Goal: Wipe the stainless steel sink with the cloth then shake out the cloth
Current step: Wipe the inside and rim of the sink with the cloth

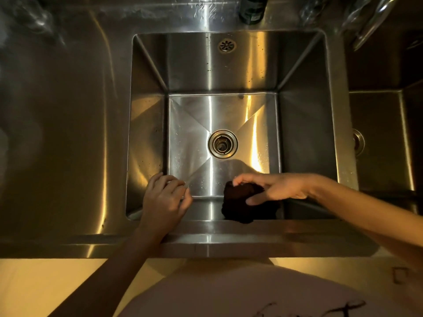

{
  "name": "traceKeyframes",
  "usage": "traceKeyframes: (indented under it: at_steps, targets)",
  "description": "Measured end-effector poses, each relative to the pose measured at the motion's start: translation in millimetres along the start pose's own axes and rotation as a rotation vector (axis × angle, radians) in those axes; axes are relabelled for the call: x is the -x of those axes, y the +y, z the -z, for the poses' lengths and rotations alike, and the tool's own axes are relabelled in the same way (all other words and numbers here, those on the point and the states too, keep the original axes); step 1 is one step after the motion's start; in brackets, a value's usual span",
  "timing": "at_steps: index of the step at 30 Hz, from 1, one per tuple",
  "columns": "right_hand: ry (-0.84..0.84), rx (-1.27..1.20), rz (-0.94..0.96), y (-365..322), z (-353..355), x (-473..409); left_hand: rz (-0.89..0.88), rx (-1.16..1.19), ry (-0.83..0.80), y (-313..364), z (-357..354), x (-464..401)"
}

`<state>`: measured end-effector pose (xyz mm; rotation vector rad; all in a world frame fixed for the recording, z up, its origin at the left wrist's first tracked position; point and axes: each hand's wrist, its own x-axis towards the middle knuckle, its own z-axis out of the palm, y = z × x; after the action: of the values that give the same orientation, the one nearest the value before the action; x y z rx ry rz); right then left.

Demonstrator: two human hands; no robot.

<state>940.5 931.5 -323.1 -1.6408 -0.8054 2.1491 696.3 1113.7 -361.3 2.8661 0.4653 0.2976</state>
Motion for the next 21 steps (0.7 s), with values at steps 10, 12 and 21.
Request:
traceKeyframes:
  at_steps: [10,12,21]
  targets:
    - [0.044,0.381,-0.173,35,22,-68,-0.089,0.028,0.012,35,-5,-9]
    - [0.081,0.638,-0.176,68,39,-101,-0.086,0.032,-0.02,37,-7,-6]
    - [0.1,0.805,-0.323,116,56,-151,-0.024,0.001,-0.207,37,-4,-9]
